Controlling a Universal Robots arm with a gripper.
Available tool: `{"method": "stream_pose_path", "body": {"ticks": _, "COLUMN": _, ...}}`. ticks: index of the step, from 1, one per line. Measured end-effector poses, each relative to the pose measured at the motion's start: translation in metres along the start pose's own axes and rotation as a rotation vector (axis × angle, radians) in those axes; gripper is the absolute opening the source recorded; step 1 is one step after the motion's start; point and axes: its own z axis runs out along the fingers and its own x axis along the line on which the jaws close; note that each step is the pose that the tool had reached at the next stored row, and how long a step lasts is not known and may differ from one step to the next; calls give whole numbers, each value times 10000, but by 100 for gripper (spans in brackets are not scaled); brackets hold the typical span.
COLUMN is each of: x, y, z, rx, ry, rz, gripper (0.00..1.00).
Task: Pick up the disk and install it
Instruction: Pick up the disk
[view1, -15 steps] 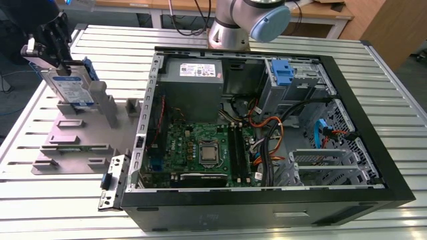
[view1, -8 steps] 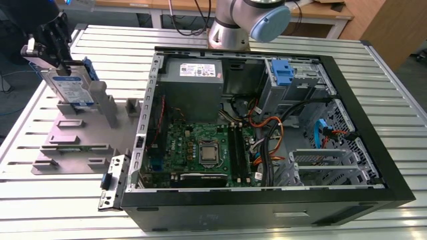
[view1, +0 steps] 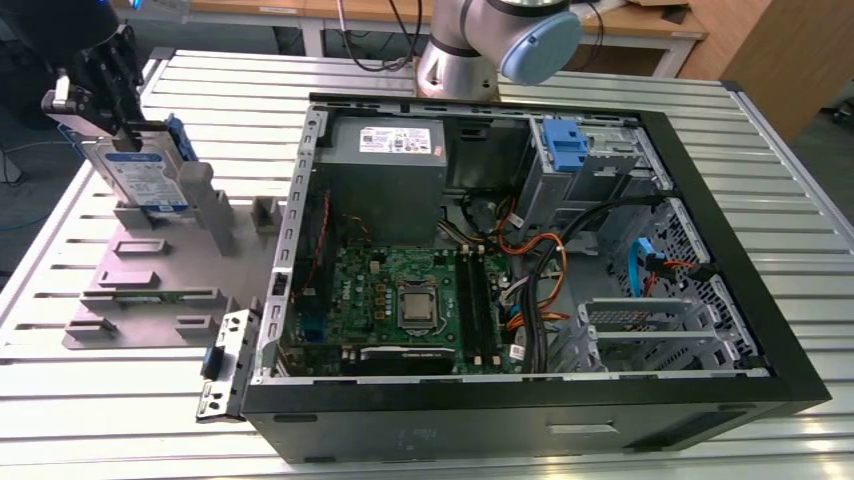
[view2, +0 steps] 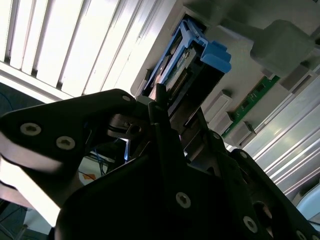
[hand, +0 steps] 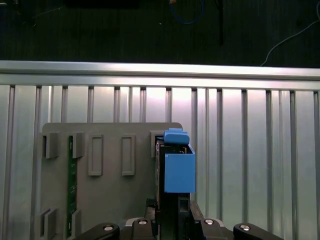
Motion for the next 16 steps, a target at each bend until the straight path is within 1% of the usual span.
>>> {"method": "stream_pose_path", "body": {"ticks": 2, "x": -1, "y": 0, "z": -19, "rx": -1, "ry": 1, "rz": 0, "gripper": 35}}
{"method": "stream_pose_path", "body": {"ticks": 3, "x": -2, "y": 1, "z": -38, "rx": 0, "ry": 0, "rz": 0, "gripper": 35}}
{"method": "stream_pose_path", "body": {"ticks": 6, "x": -6, "y": 5, "z": -137, "rx": 0, "ry": 0, "rz": 0, "gripper": 35}}
{"method": "stream_pose_path", "body": {"ticks": 13, "x": -18, "y": 15, "z": -396, "rx": 0, "ry": 1, "rz": 0, "gripper": 35}}
{"method": "stream_pose_path", "body": {"ticks": 15, "x": -21, "y": 16, "z": -443, "rx": 0, "ry": 1, "rz": 0, "gripper": 35}}
{"method": "stream_pose_path", "body": {"ticks": 16, "x": -21, "y": 17, "z": -447, "rx": 1, "ry": 0, "rz": 0, "gripper": 35}}
